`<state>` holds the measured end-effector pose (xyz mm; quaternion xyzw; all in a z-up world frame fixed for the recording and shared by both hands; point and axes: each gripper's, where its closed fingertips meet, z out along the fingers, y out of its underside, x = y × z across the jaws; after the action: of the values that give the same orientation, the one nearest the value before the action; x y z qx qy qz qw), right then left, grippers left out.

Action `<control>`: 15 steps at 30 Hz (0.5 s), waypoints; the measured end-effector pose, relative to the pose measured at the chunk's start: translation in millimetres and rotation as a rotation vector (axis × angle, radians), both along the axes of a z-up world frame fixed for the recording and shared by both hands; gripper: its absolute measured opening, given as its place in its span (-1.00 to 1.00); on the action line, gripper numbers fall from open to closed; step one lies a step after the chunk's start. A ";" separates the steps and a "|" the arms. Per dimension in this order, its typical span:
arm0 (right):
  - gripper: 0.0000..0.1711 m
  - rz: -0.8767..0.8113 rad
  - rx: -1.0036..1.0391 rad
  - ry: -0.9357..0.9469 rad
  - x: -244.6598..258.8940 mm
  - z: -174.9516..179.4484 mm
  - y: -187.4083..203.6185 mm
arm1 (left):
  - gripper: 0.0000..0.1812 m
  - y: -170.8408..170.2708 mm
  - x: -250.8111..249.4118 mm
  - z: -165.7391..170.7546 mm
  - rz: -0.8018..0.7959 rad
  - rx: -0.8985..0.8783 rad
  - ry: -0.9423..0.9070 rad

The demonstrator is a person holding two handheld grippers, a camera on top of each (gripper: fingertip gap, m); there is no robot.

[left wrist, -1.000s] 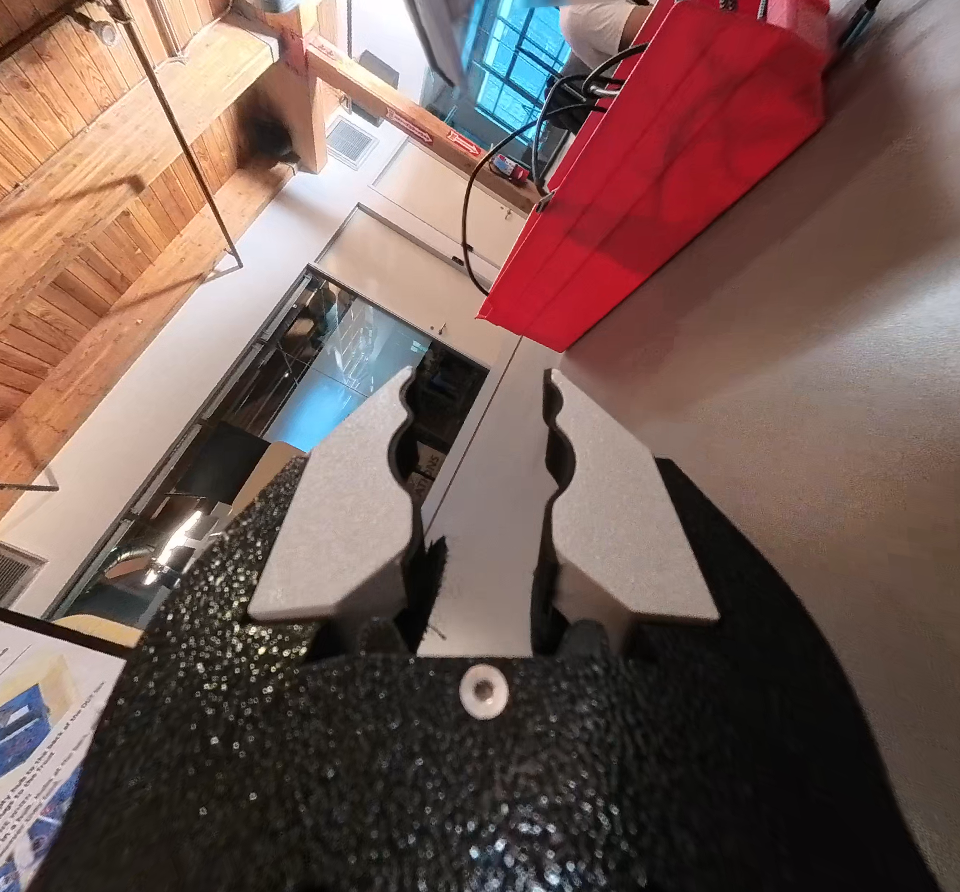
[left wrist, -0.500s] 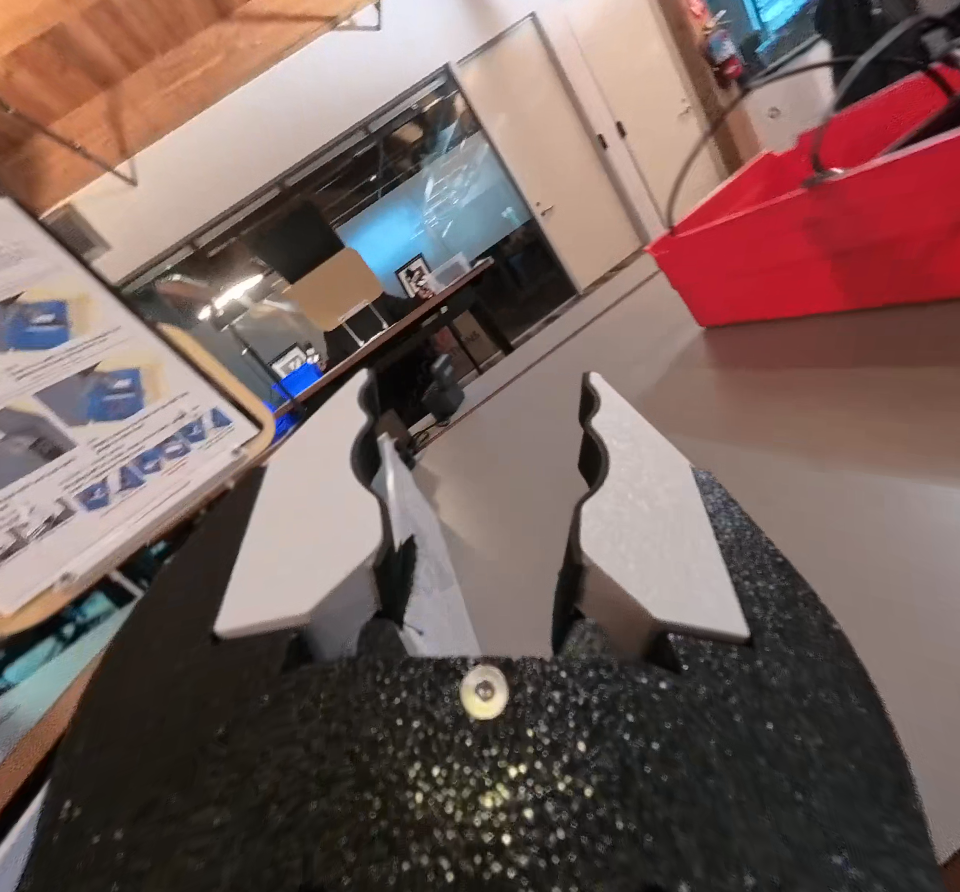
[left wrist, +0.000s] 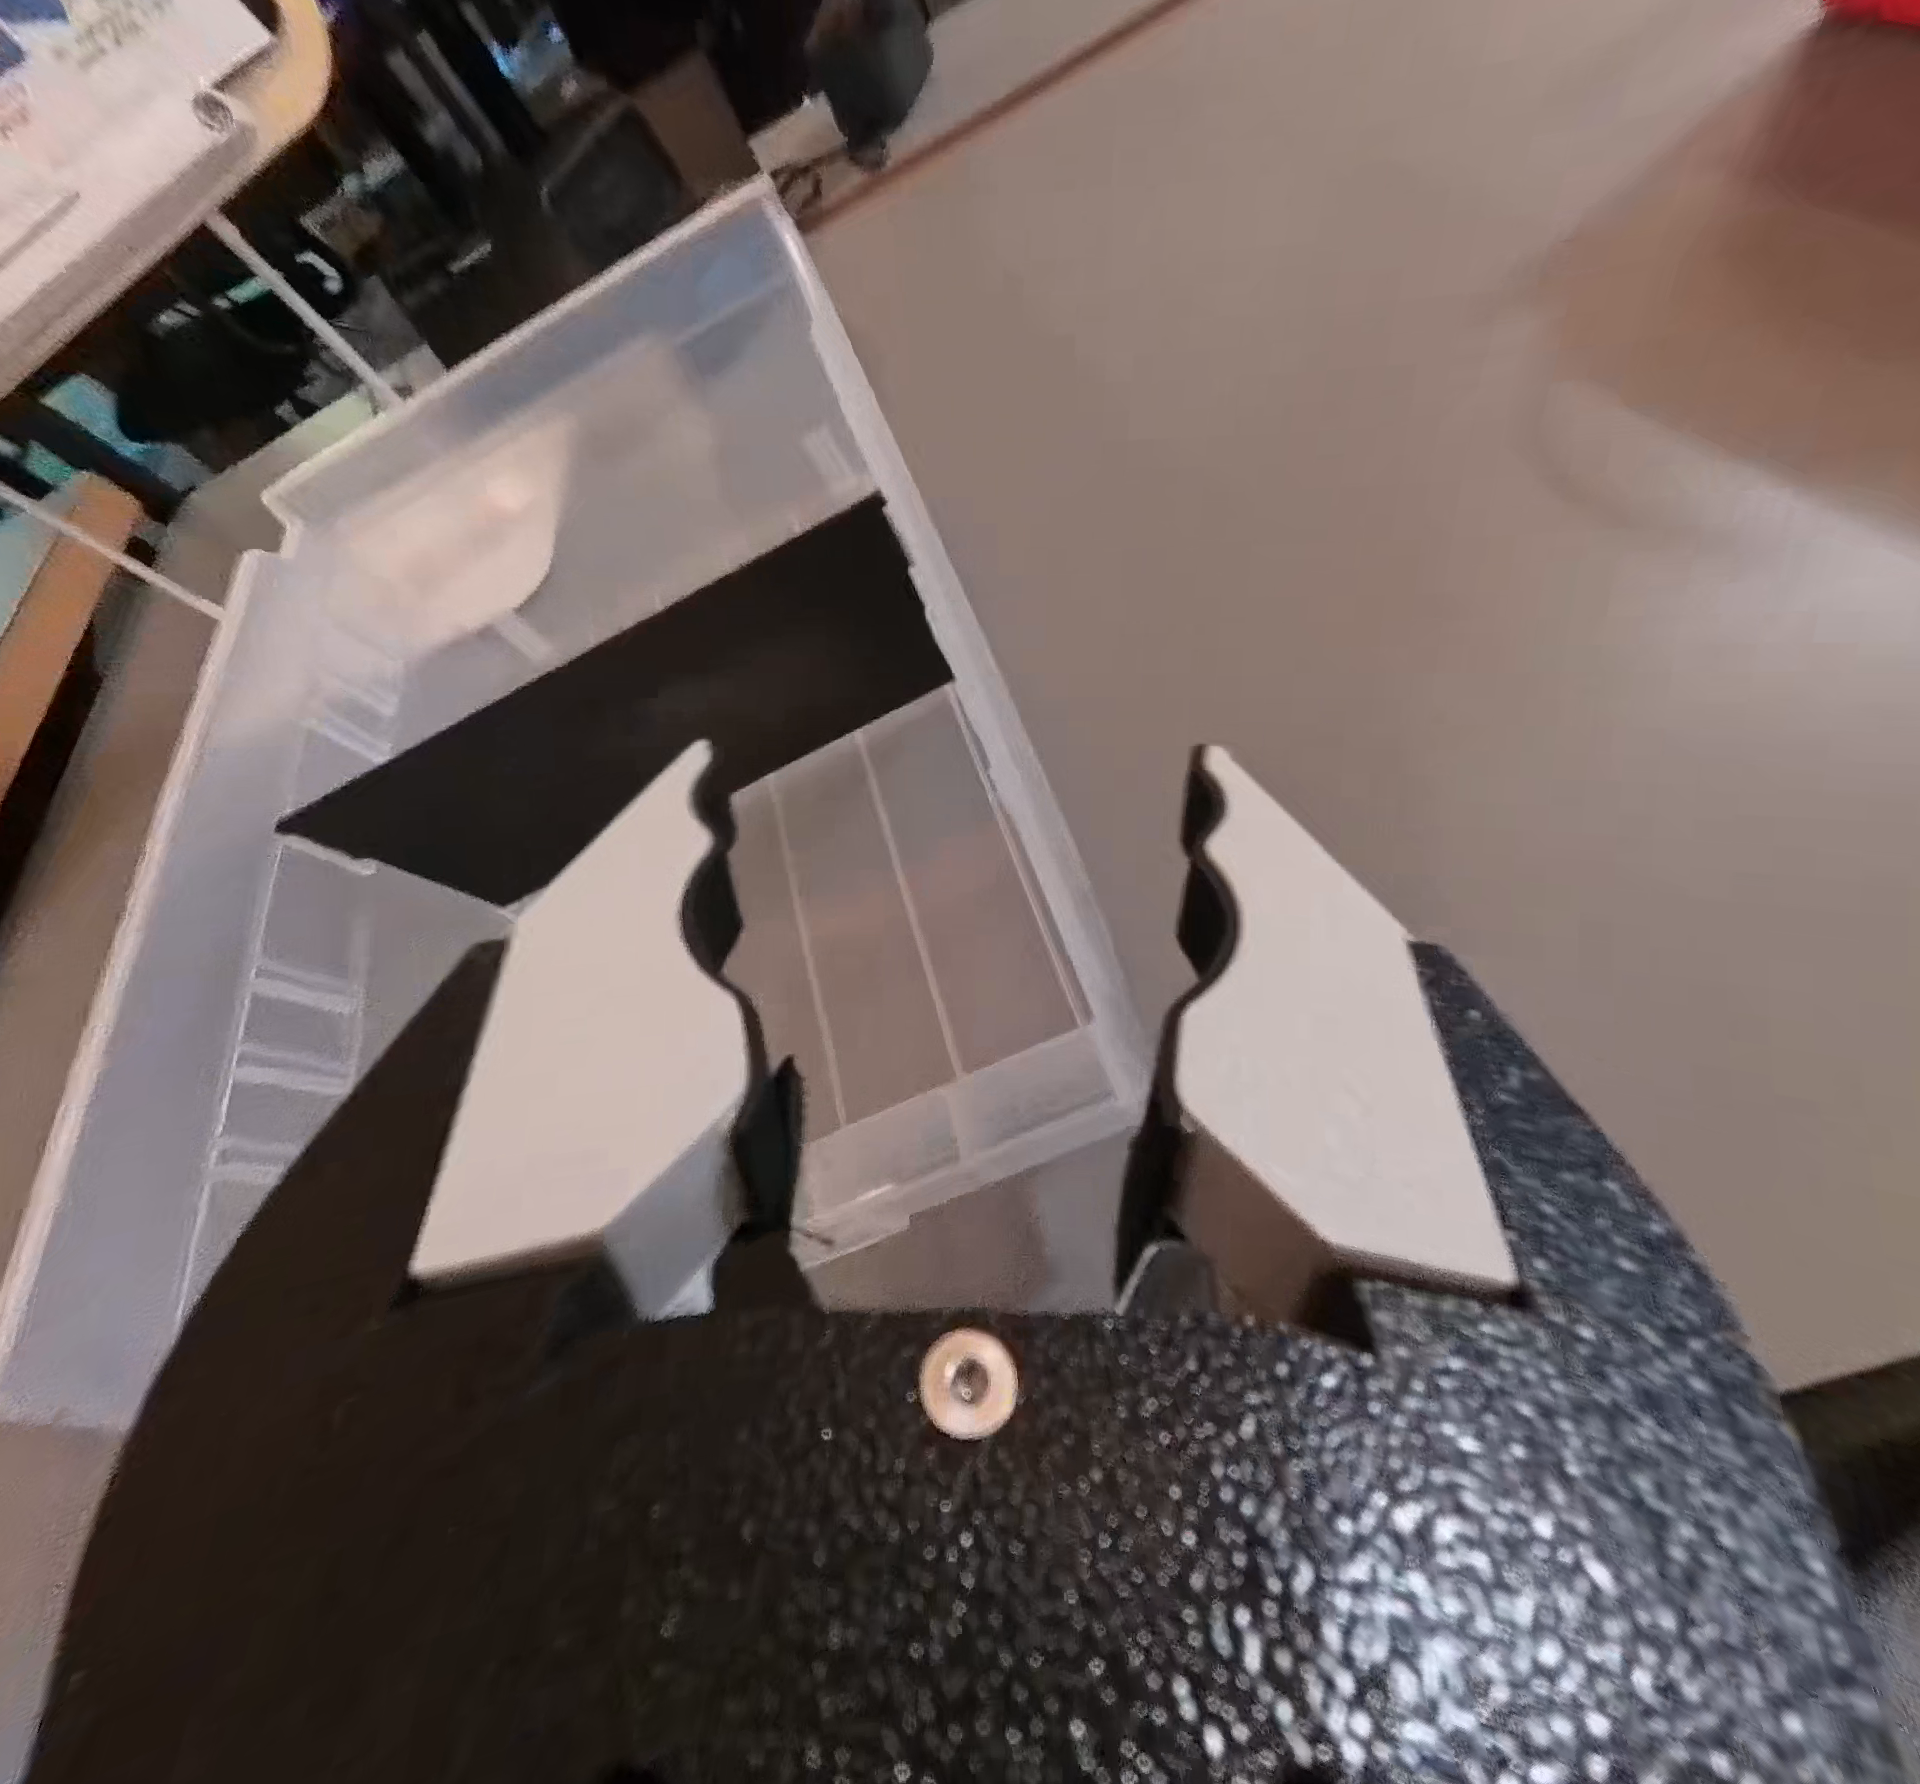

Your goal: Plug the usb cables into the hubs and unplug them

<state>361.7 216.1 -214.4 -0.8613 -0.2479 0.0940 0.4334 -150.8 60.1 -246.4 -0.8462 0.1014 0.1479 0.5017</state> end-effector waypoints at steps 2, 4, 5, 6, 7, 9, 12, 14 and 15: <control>-0.37 -0.007 -0.056 -0.033 3.3 -13.6 0.6 | -0.29 1.9 1.8 -6.8 -0.027 -0.033 -0.024; -0.45 0.005 -0.123 -0.055 3.5 -27.6 -1.4 | -0.32 4.0 1.4 -12.3 -0.027 -0.053 -0.038; -0.47 0.004 -0.150 -0.067 3.7 -34.0 -1.2 | -0.37 5.3 4.1 -14.5 -0.038 -0.059 -0.052; -0.52 0.002 -0.169 -0.081 4.4 -40.2 0.1 | -0.42 6.5 7.3 -17.0 -0.053 -0.065 -0.061; -0.59 -0.003 -0.187 -0.093 6.1 -44.0 0.2 | -0.47 7.7 8.9 -20.4 -0.058 -0.078 -0.060; -0.73 -0.023 -0.176 -0.106 10.7 -44.4 4.3 | -0.56 9.1 12.0 -29.7 -0.069 -0.120 -0.052; -0.91 -0.037 -0.160 -0.111 16.1 -45.6 9.1 | -0.64 11.1 9.0 -35.2 -0.050 -0.140 0.005; -0.93 -0.028 -0.156 -0.103 16.4 -46.0 10.1 | -0.67 10.2 0.2 -35.6 -0.018 -0.147 0.057; -0.94 -0.023 -0.154 -0.095 16.1 -46.2 11.0 | -0.71 8.9 -7.1 -35.2 0.008 -0.148 0.085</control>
<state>377.8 227.1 -260.6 -0.8984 -0.2503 0.0667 0.3546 -157.9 69.0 -281.6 -0.8743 0.1300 0.1779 0.4324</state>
